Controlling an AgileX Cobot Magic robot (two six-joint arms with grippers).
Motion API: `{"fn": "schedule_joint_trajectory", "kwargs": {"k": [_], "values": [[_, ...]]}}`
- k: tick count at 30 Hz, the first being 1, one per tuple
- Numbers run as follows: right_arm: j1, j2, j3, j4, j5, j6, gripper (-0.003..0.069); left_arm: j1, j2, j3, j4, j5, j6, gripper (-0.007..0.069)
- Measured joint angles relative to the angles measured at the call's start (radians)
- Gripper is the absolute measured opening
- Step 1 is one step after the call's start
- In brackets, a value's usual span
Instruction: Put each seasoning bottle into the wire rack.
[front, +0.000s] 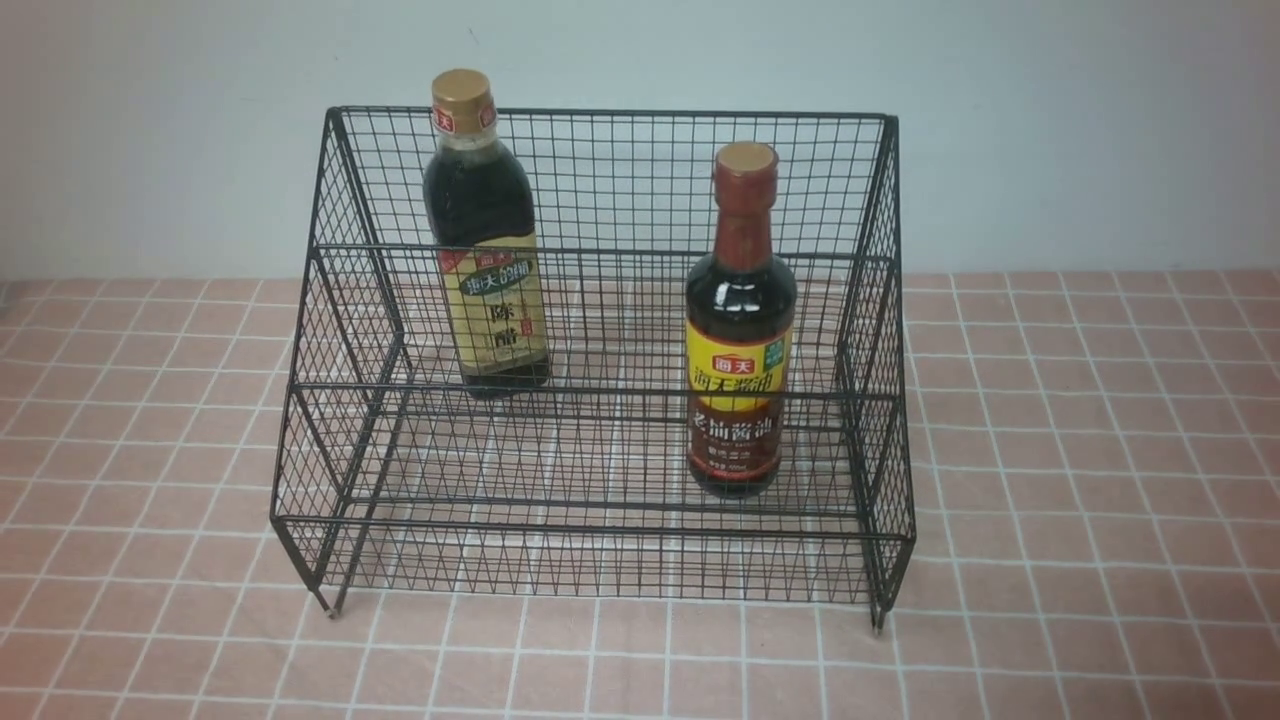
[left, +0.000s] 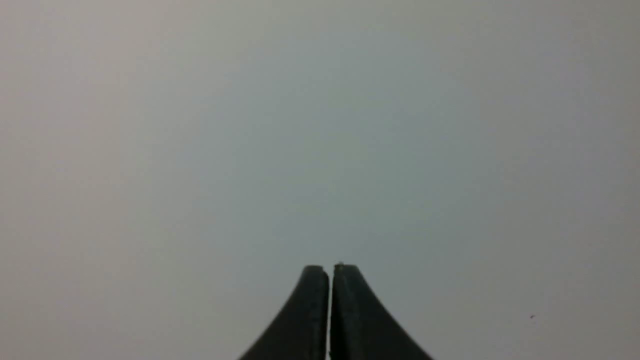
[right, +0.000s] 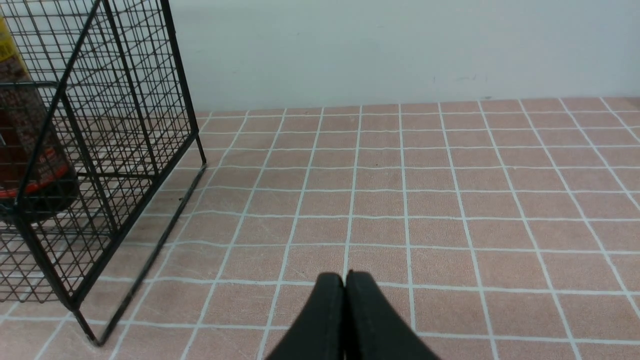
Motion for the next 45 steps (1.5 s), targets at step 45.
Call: {"fn": "schedule_joint_trajectory", "kwargs": {"k": [45], "values": [[0.0,0.0,0.0,0.0,0.0,0.025,-0.0014,-0.003,-0.218,-0.006,1.759,0.929,-2.056,-0.0007]]}}
